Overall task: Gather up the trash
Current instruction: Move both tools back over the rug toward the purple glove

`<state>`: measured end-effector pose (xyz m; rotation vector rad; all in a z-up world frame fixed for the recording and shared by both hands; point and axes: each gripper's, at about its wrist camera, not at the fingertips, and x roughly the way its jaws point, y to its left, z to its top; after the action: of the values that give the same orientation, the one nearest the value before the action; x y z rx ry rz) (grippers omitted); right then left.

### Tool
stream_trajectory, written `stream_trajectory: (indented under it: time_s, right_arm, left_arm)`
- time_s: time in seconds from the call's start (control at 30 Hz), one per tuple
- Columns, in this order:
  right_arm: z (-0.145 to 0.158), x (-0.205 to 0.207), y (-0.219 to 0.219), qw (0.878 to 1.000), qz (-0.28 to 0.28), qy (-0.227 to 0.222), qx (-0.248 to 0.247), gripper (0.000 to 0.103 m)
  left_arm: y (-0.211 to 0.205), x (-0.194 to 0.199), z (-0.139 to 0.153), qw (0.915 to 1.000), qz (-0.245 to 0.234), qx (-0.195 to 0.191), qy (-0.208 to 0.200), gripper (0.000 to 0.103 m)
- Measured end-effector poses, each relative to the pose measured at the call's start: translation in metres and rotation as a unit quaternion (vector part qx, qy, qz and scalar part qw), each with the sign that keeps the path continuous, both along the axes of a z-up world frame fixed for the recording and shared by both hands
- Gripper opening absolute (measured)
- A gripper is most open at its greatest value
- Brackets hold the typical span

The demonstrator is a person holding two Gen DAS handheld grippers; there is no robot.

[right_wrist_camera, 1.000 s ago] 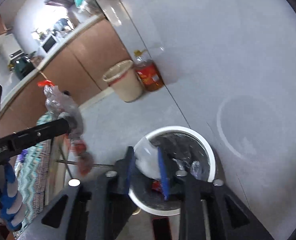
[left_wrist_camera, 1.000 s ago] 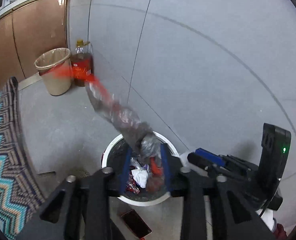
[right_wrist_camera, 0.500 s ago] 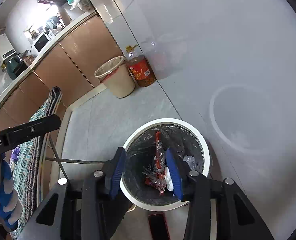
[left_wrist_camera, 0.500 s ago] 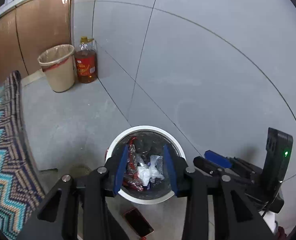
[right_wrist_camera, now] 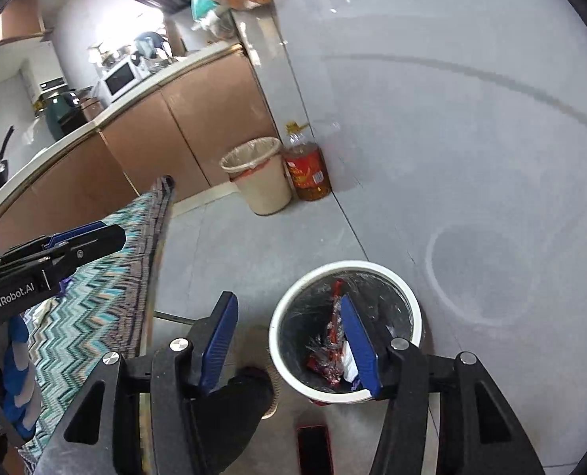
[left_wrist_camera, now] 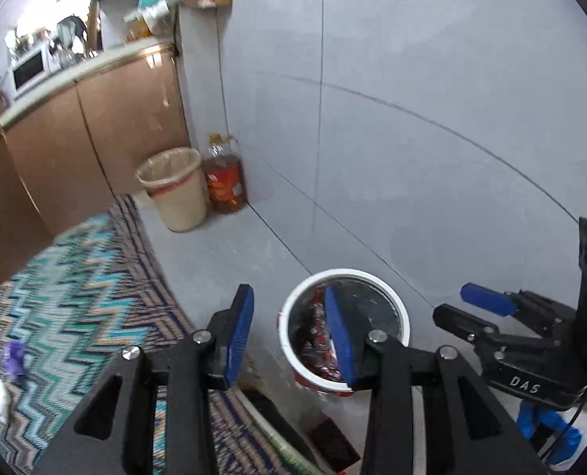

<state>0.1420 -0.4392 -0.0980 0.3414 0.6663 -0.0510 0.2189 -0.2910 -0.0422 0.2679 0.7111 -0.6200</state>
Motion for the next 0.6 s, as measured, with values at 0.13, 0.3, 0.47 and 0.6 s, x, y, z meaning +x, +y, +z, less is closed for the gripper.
stream_trajectory:
  time_s: [0.13,0.3,0.47,0.6]
  right_arm:
    - [0.021,-0.008,0.025,0.999,0.017,-0.021,-0.017,0.055]
    - [0.054,-0.016,0.065,0.997,0.047,-0.054,-0.041,0.058]
    - [0.082,-0.018,0.104,0.991,0.082,-0.084,-0.061,0.062]
    - [0.095,-0.017,0.135,0.986,0.107,-0.096,-0.079,0.064]
  left_arm:
    - [0.035,-0.021,0.02,0.9992,0.013,-0.008,-0.036,0.05]
    - [0.079,-0.042,0.045,0.9966,0.037,-0.019,-0.071,0.051]
    - [0.128,-0.06,0.065,0.9923,0.067,-0.033,-0.098,0.052]
    - [0.169,-0.071,0.075,0.9883,0.093,-0.051,-0.109,0.054]
